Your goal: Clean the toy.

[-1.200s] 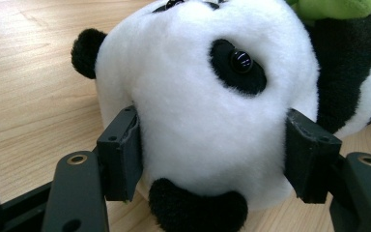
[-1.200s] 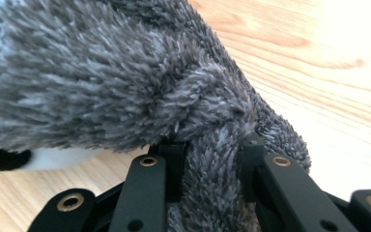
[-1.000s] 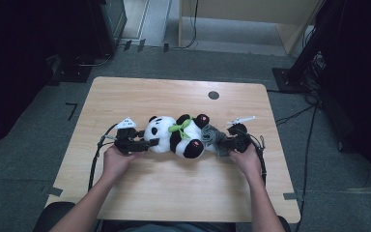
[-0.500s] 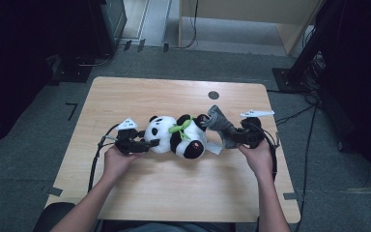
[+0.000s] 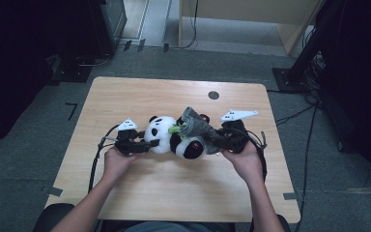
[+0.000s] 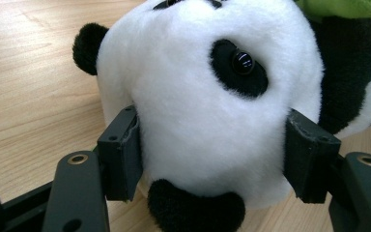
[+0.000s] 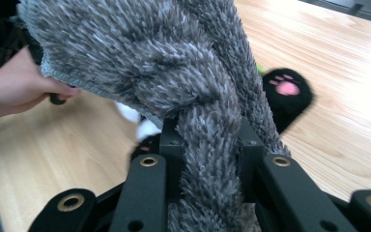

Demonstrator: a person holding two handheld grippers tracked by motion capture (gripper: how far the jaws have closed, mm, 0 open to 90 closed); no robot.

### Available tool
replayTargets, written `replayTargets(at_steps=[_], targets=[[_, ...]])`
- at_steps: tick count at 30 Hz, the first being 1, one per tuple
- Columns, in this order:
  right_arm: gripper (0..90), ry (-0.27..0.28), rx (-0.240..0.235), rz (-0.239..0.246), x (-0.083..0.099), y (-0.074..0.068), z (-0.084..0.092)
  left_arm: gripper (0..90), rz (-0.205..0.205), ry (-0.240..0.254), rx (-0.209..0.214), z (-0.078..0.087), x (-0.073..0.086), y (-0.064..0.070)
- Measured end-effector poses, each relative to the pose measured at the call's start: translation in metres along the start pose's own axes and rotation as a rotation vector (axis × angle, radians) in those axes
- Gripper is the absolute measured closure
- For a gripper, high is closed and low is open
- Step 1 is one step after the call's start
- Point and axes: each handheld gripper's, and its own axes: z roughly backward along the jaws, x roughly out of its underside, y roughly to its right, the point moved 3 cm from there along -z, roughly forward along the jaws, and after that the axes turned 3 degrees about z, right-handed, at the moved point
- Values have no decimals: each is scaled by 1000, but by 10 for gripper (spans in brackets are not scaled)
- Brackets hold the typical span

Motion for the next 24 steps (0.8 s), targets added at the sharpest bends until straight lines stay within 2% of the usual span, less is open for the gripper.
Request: replayTargets(at_steps=[3,4,10,15,17,18,20,21,24], targets=[[730,-16,-15,12,0,-8,-5,336,-3,-8,-7,0,0,0],[730,-31,-37,23,1,-15,-12,336,-3,-10,-7,0,0,1],[730,-67,-43,30,8,-19,-27,336,-5,-21,-12,0,0,2],[734,-50,-46,-15,16,-4,-32,336,-11,-21,-14,0,1,3],[737,-50,-30,-34,18,4,-31,336,-13,-21,-13,0,2,3],[740,-60,-7,-43,21,9,-31,336,-14,-19,-13,1,2,3],[741,-68,7,-45,23,13,-31,336,-10,-20,-12,1,2,2],[741,-109,38,-39,29,19,-33,335,-8,-20,-11,1,2,2],[740,-113,34,-61,34,25,-34,334,-10,-16,-10,1,3,2]])
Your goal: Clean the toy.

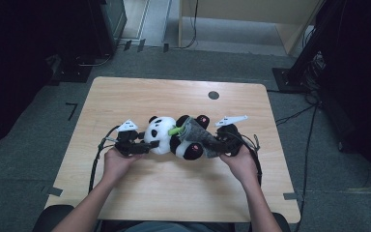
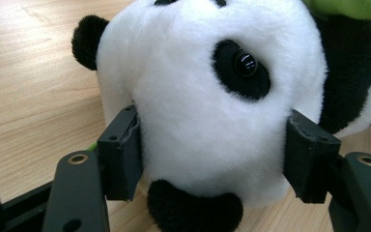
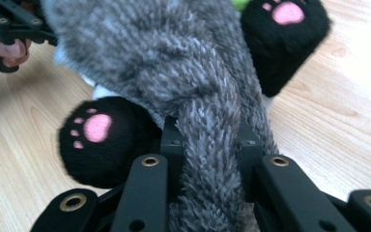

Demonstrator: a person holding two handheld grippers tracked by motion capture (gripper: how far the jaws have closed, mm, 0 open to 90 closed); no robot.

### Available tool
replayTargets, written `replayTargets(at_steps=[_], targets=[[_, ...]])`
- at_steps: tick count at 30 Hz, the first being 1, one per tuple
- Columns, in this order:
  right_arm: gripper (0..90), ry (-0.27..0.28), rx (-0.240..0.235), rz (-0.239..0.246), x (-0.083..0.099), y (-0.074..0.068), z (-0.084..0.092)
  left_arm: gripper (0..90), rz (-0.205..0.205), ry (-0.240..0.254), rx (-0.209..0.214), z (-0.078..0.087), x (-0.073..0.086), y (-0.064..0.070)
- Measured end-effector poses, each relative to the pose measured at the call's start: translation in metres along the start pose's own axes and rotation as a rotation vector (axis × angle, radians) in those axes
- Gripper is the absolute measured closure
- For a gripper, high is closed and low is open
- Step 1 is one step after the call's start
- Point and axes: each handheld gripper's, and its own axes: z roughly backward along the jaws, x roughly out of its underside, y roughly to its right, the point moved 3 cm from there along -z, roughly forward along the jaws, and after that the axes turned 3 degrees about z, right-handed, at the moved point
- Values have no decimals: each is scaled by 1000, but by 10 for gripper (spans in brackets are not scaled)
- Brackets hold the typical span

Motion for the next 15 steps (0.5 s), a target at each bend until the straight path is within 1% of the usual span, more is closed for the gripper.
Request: replayTargets(at_steps=[1,4,7,9,11,15], targets=[[740,4,6,-9,0,4,2,334,-2,1,0,0,0,0],[740,14,10,-13,-3,4,7,334,0,3,1,0,0,0],[740,46,18,1,-10,-1,18,334,-2,5,1,0,0,0],[739,71,11,25,-17,-8,25,334,-2,4,1,0,0,0],[739,83,3,44,-21,-16,30,333,-1,5,0,0,0,0],[738,91,-27,92,-29,-35,31,333,-1,4,-1,0,0,0]])
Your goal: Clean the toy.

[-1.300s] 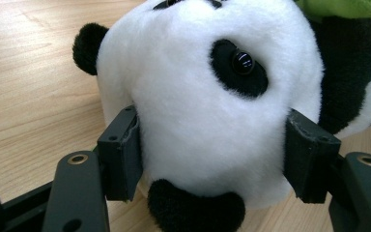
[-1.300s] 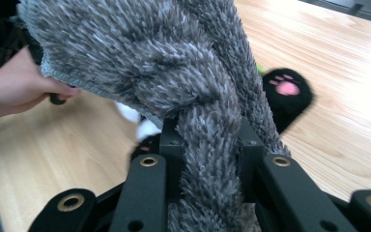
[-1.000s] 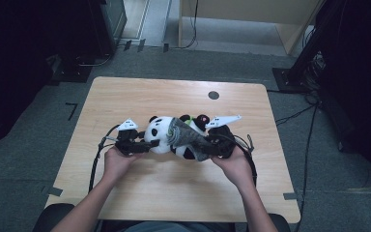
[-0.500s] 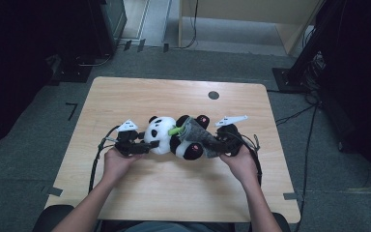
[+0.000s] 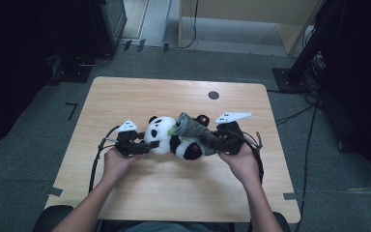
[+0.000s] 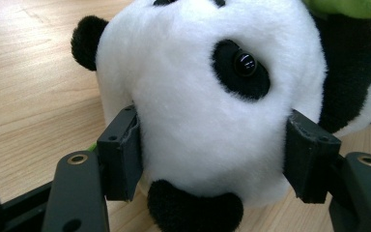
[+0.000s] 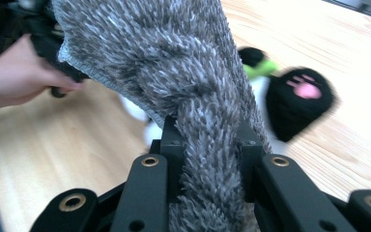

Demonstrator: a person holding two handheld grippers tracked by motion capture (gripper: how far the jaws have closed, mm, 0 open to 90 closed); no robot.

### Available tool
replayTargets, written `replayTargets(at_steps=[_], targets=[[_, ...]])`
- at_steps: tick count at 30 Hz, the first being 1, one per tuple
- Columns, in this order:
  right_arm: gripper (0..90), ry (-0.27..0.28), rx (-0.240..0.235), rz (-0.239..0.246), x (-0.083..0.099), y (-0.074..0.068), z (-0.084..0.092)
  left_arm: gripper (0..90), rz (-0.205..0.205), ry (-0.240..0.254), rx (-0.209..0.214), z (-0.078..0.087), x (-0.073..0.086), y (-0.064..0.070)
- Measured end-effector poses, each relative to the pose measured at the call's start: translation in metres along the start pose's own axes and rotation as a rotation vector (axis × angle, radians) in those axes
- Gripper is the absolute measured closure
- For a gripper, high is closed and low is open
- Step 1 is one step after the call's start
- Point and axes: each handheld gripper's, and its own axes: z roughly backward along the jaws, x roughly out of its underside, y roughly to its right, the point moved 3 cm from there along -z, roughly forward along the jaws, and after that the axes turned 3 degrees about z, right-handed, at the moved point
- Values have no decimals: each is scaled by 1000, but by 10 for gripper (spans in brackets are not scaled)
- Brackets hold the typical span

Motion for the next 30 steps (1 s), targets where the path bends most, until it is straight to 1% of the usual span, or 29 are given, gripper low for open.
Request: replayTargets(at_steps=[1,2,3,4,5,6,8,10,11,12,13,15,17,20,22,23,25,27,28,29,30], targets=[[737,-2,-28,17,-3,-9,-3,333,0,-1,0,0,0,0],[737,-2,-28,17,-3,-9,-3,333,2,1,0,0,0,0],[737,-15,-51,36,-4,-18,-9,333,-3,-4,0,0,0,0],[737,-15,-51,36,-4,-18,-9,333,-3,-4,0,0,0,0],[736,-42,-62,54,-2,-23,-18,333,-1,-5,0,0,0,0],[736,-42,-62,54,-2,-23,-18,333,-1,-5,0,0,0,0],[735,-74,-53,64,3,-23,-27,333,-10,-7,-1,0,0,1],[736,-80,-49,63,7,-20,-32,333,-16,-8,-3,0,0,1],[736,-74,-37,56,9,-14,-33,333,-14,-7,-1,0,0,1],[736,-74,-37,56,9,-14,-33,333,-14,-7,-1,0,0,1],[736,-69,-29,48,10,-10,-31,333,-13,-8,-1,0,0,2],[736,-65,-32,28,12,-5,-28,332,-13,-8,0,0,0,2],[736,-60,-29,19,13,-1,-27,332,-12,-7,2,0,0,2],[734,-50,-40,-10,15,6,-25,332,-12,-7,2,0,0,2],[735,-47,-38,-16,16,9,-24,331,-13,-7,4,0,0,1],[735,-49,-33,-24,17,11,-23,331,-14,-7,4,0,0,1],[737,-55,-7,-31,19,16,-21,330,-15,-5,6,0,0,1],[740,-59,15,-53,20,23,-18,328,-12,-3,8,0,0,0],[739,-56,21,-59,20,25,-17,327,-10,0,11,1,0,0],[740,-46,35,-60,18,27,-12,327,-7,1,11,1,0,0],[740,-46,35,-60,18,27,-12,327,-8,1,10,1,0,0]])
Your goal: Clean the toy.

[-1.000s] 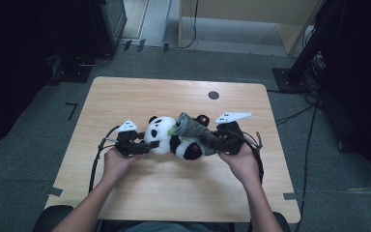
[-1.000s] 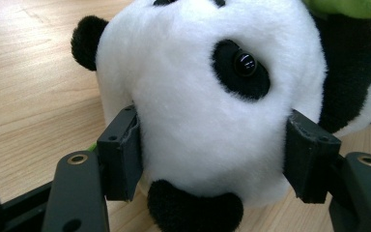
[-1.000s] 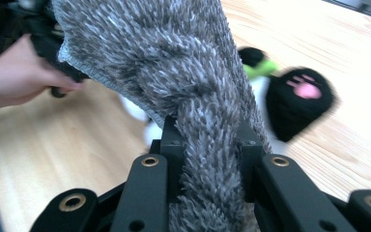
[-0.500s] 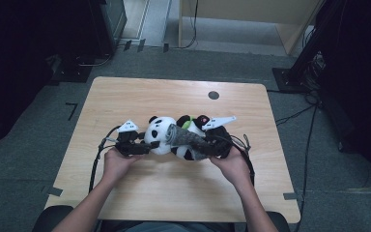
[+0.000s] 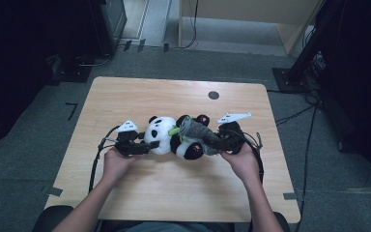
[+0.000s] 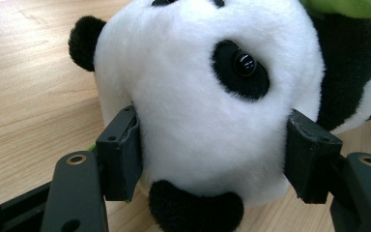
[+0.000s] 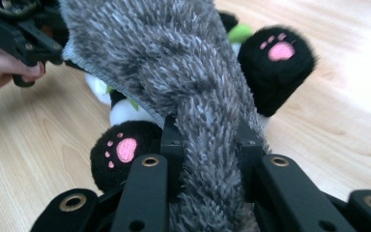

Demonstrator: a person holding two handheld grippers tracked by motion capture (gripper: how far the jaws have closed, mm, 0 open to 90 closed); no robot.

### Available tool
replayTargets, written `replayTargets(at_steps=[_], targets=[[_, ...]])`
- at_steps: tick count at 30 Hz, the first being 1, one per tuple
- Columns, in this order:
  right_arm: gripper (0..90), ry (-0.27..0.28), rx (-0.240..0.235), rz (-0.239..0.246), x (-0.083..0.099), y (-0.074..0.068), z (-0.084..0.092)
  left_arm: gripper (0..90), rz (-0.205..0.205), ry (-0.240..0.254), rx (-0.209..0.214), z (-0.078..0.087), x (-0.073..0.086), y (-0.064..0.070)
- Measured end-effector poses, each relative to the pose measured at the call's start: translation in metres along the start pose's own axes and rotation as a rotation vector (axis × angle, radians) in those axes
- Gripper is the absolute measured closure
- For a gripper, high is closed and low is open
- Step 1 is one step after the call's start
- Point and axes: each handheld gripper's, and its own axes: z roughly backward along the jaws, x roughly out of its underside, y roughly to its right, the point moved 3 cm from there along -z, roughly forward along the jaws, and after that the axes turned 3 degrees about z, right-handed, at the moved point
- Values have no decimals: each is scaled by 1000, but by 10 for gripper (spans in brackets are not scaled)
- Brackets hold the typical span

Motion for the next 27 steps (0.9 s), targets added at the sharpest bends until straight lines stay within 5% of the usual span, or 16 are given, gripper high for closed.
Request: replayTargets(at_steps=[6,12,18,22,27], targets=[[739,67,-16,60,-26,-23,10,328,16,-7,-7,2,-3,4],[738,58,-38,135,-52,-50,-13,327,28,-16,-13,4,-3,9],[735,15,-117,194,-62,-85,-50,324,28,-4,-28,5,-2,14],[737,-82,-74,207,-54,-88,-85,324,42,6,-25,5,0,13],[746,-75,-51,218,-46,-85,-96,325,56,16,-25,3,1,11]])
